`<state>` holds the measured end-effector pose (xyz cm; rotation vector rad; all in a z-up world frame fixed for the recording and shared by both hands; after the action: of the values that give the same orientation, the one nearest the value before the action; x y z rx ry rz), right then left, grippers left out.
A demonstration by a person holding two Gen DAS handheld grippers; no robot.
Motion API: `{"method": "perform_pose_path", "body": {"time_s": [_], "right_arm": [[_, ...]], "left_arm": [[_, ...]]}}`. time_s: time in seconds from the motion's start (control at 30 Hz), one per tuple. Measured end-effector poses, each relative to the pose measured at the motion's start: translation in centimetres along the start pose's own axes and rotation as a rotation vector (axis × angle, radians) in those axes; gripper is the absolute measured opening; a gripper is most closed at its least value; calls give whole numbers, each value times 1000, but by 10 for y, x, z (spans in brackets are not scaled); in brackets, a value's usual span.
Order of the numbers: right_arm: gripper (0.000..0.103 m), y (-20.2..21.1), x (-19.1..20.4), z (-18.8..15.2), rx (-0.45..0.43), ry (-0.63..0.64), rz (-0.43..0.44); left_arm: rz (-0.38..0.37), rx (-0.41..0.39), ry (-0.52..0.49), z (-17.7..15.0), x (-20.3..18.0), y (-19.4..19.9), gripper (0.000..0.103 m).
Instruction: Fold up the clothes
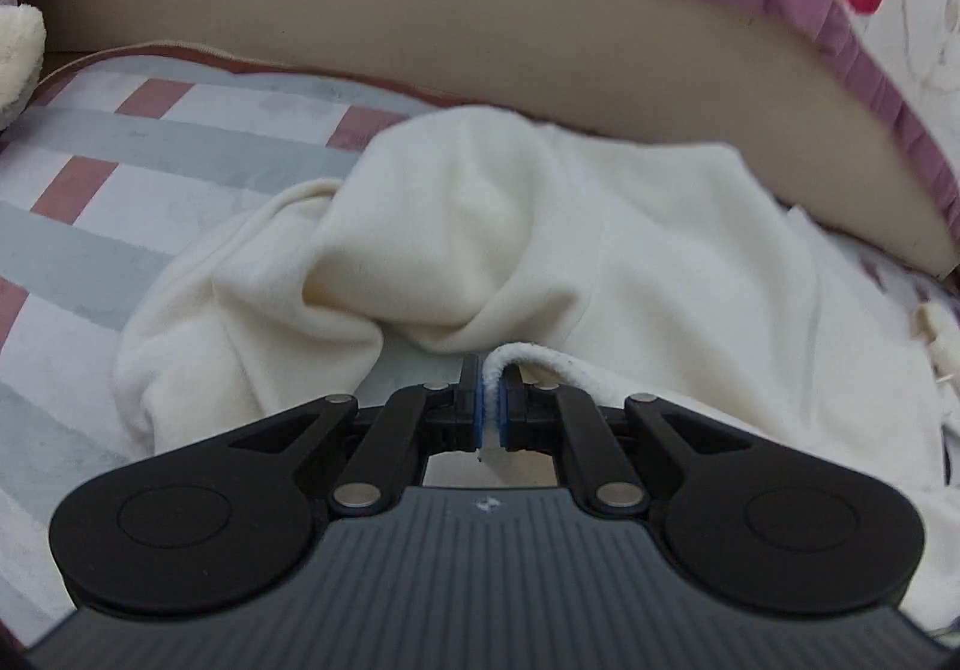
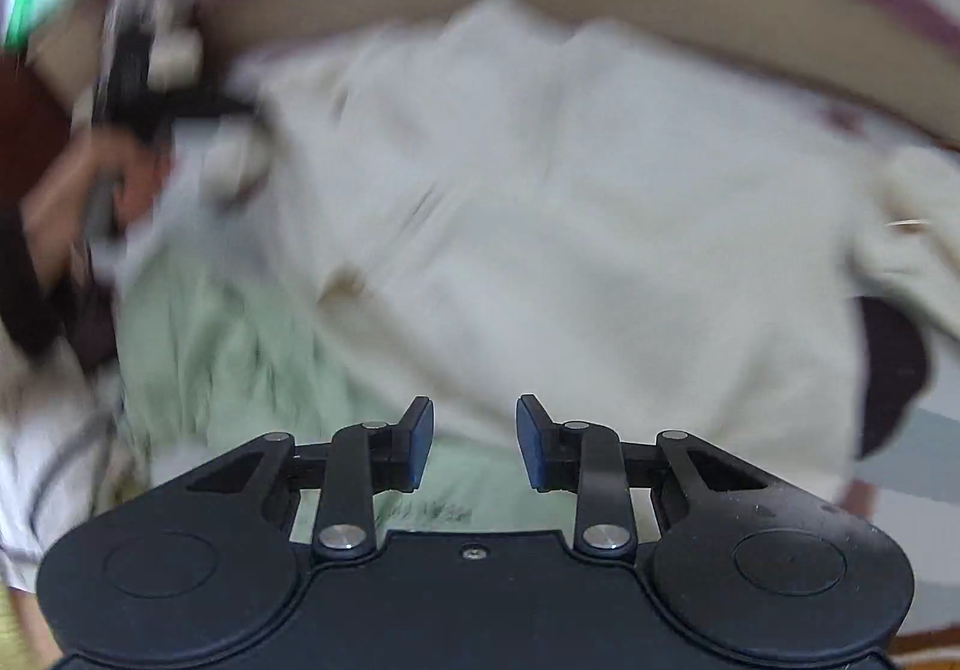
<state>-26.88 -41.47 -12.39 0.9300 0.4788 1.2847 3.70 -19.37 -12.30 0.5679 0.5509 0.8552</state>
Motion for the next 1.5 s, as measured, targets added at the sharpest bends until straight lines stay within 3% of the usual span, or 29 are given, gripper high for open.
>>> {"method": "perform_pose_path", "body": {"time_s": [0.1, 0.13, 0.17, 0.2, 0.3, 0.37, 0.5, 0.6, 0.77, 0.9, 1.0, 1.03, 1.07, 1.13, 1.3, 1.33, 1.37, 1.5], "right_arm": [[28, -31, -5, 10, 13, 68, -174], [22, -40, -8, 14, 7, 89, -244], [7, -47, -12, 19, -3, 121, -322], [2, -50, -16, 24, -19, 160, -394], [2, -54, -25, 37, -69, 239, -532], [1, -51, -27, 45, -99, 238, -569], [1, -52, -29, 51, -109, 281, -589], [1, -68, -52, 76, -91, 302, -626], [3, -57, -104, 122, -113, 70, -634], [3, -38, -107, 123, -143, -41, -602], [11, -22, -83, 118, -170, -77, -478], [18, -24, -72, 114, -151, -30, -475], [36, -26, -60, 110, -132, 16, -471], [53, -30, -38, 103, -94, 109, -463], [52, -64, -25, 76, 25, 362, -622], [38, -70, -26, 73, 42, 406, -641], [13, -73, -28, 72, 52, 423, -643], [12, -36, -37, 91, -64, 251, -581]], "left_arm": [[-9, -15, -37, 0, -2, 6, 5], [-17, -16, -42, 1, -2, 6, 5], [-28, -13, -38, 2, -2, 7, 5], [-39, -11, -30, 3, -1, 8, 5], [-59, -5, -24, 8, -2, 6, 5], [-50, 0, -32, 8, -4, 3, 5], [-50, 27, -26, 5, -3, -11, 6], [-65, 44, -12, 3, -1, -20, 7], [-68, 60, -16, 1, -3, -25, 7], [-65, 61, -30, 1, -3, -24, 7], [-71, 60, -25, 2, -3, -24, 7], [-69, 60, -24, 2, -3, -24, 8], [-67, 61, -23, 2, -3, -25, 9], [-60, 61, -22, 2, -2, -26, 13], [-53, 67, -13, 2, 1, -25, 16], [-52, 65, -10, 2, 2, -24, 16], [-58, 64, -8, 2, 3, -23, 16], [-90, 66, 1, 4, 7, -20, 16]]}}
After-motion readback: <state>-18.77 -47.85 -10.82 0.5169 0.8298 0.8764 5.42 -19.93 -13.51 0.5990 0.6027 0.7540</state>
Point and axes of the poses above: each gripper's, at about its wrist camera, not at the fingertips, and y roughly against the way its jaws point, x to its left, z to its top, the point moved 2 cm from there along -y, roughly the way its jaws point, and after that the axes turned 7 degrees about -x, right-handed, at the moved point
